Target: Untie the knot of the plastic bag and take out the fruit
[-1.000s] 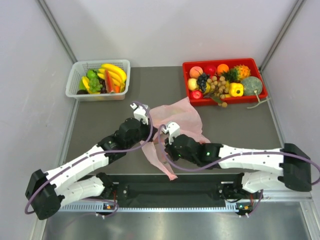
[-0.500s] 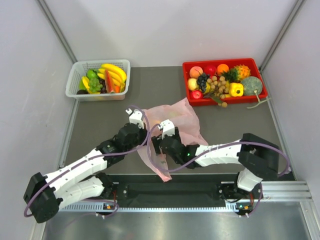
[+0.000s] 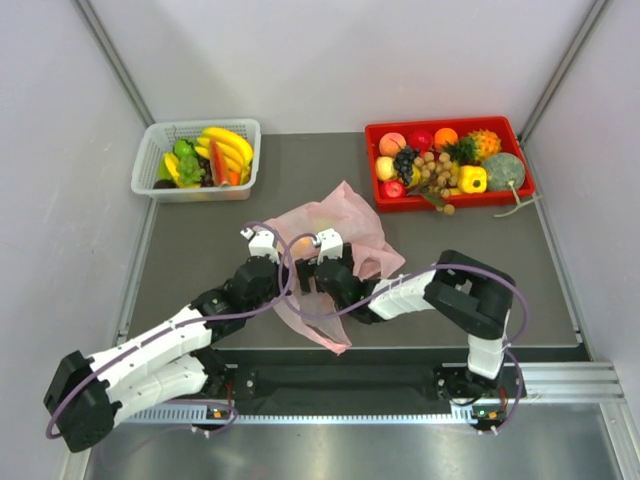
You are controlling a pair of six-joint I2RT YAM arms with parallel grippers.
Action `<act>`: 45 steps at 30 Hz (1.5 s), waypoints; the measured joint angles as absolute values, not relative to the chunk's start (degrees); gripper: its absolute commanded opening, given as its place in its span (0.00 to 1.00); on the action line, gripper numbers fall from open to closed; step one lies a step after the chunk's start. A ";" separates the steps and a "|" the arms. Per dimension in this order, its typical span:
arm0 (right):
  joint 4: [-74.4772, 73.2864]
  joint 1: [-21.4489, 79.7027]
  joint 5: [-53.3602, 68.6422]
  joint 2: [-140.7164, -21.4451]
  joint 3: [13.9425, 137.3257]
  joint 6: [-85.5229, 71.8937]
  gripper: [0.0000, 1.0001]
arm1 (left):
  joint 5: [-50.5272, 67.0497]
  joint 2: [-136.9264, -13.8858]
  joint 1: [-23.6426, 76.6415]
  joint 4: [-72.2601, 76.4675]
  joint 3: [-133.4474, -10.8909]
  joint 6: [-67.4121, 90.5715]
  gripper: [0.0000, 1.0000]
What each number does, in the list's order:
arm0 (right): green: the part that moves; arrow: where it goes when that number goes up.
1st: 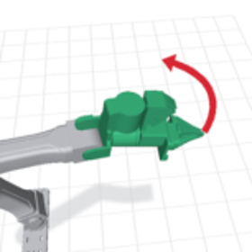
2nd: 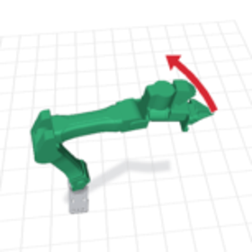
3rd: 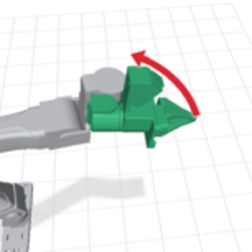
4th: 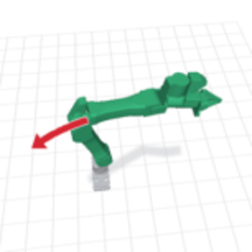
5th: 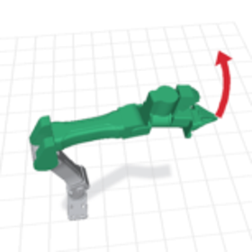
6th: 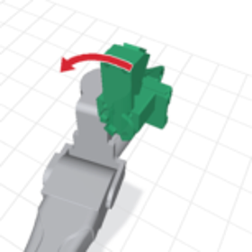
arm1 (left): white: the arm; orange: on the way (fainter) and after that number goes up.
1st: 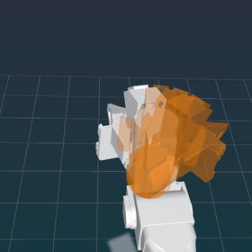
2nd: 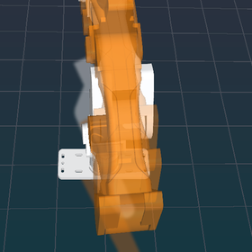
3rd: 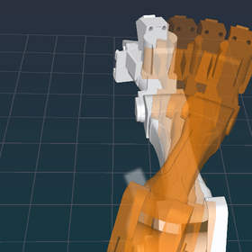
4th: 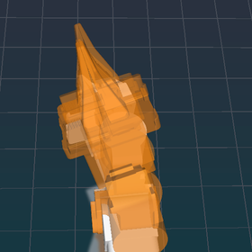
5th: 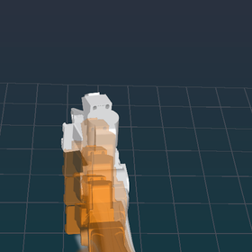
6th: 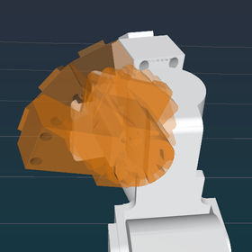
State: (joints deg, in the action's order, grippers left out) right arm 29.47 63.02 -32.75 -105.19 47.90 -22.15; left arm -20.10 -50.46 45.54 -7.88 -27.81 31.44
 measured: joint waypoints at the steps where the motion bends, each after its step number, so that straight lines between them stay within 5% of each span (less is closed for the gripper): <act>1: 30.13 62.85 -32.47 -106.30 48.36 -22.11 1.00 | -20.32 -50.83 45.54 -7.51 -27.62 31.64 0.00; 11: 39.31 60.58 -28.32 -111.26 48.58 -22.06 1.00 | -20.45 -53.76 45.47 -4.95 -27.51 32.67 0.05; 15: 44.21 60.29 -25.65 -108.49 43.11 -22.20 1.00 | -20.86 -52.49 45.47 -6.63 -28.12 32.45 0.77; 17: 44.36 60.29 -24.27 -104.16 38.06 -22.31 1.00 | -22.09 -50.94 45.47 -8.71 -29.23 32.73 0.98; 26: 34.50 60.20 -19.22 -80.47 28.82 -21.37 1.00 | -27.07 -49.89 44.95 -16.49 -47.16 31.83 0.99; 35: 16.82 60.18 -16.36 -69.91 28.91 -18.85 1.00 | -14.20 -76.84 29.50 -19.88 -63.02 28.62 0.99; 45: 9.96 60.18 -12.88 -69.89 28.93 -18.00 1.00 | -6.15 -103.26 27.83 -24.49 -77.95 19.20 0.99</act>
State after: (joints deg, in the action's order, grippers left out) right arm 9.96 60.18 -12.88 -69.89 28.93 -18.00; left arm -6.15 -103.26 27.83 -24.49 -77.95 19.20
